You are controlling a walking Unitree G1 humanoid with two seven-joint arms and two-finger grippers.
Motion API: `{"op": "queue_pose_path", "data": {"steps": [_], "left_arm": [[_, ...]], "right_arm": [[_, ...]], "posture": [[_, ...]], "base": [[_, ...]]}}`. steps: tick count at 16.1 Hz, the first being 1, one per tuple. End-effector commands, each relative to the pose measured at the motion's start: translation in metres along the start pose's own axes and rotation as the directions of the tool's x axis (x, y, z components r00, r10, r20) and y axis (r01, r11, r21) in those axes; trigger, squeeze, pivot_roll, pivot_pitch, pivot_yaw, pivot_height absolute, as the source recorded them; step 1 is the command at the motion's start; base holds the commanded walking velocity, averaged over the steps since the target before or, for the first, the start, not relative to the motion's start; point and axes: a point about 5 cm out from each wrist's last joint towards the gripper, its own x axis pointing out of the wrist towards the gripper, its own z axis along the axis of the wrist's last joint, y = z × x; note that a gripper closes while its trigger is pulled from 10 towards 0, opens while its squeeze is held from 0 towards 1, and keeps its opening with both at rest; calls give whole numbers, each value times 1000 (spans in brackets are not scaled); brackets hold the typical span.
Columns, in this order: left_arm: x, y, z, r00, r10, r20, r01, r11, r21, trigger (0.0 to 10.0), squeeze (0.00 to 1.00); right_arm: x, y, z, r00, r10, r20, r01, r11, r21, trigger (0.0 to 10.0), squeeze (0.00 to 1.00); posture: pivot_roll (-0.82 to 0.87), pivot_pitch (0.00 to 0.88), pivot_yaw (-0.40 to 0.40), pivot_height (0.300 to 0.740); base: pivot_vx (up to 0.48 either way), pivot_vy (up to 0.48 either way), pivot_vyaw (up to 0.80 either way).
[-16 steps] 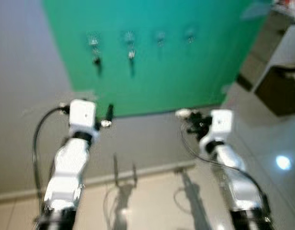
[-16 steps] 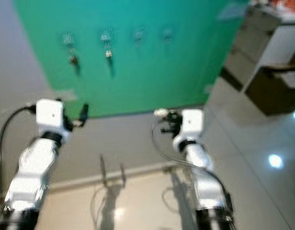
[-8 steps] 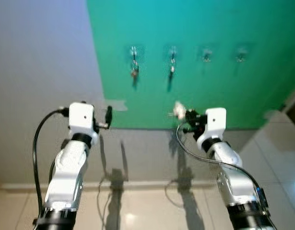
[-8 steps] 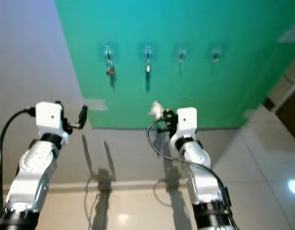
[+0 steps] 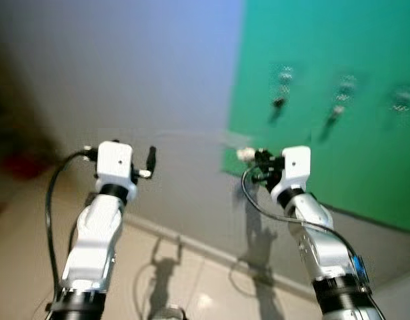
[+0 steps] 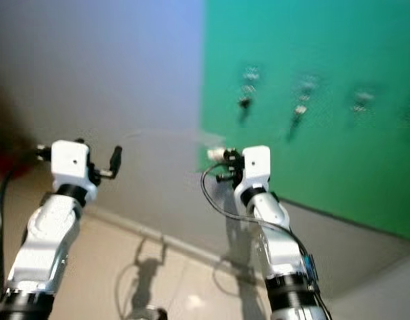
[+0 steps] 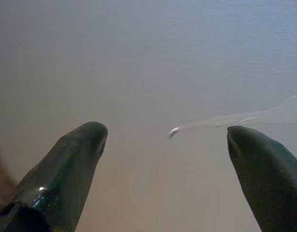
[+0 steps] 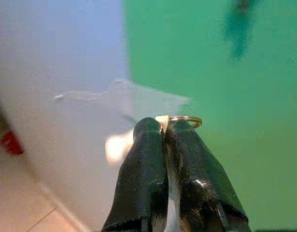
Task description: Hang keys on a hook
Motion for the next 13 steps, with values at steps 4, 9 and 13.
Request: {"op": "queue_pose_path", "data": {"steps": [4,9,13], "left_arm": [[4,-2,4,1000,-9,10,9,1000,21,10000,0],[5,-4,4,1000,-18,10,17,1000,26,10000,0],[6,-6,3,1000,-29,7,28,999,27,10000,0]], "right_arm": [[-1,-9,6,998,-46,42,46,999,9,10000,0],[-4,-9,8,997,-49,56,47,998,41,10000,0],[-4,-12,11,996,-60,66,57,997,48,10000,0]], "posture": [[7,0,-21,740],[3,0,-15,740],[0,0,-13,740]], "base": [[0,-380,725],[0,-379,0],[0,-379,0]]}}
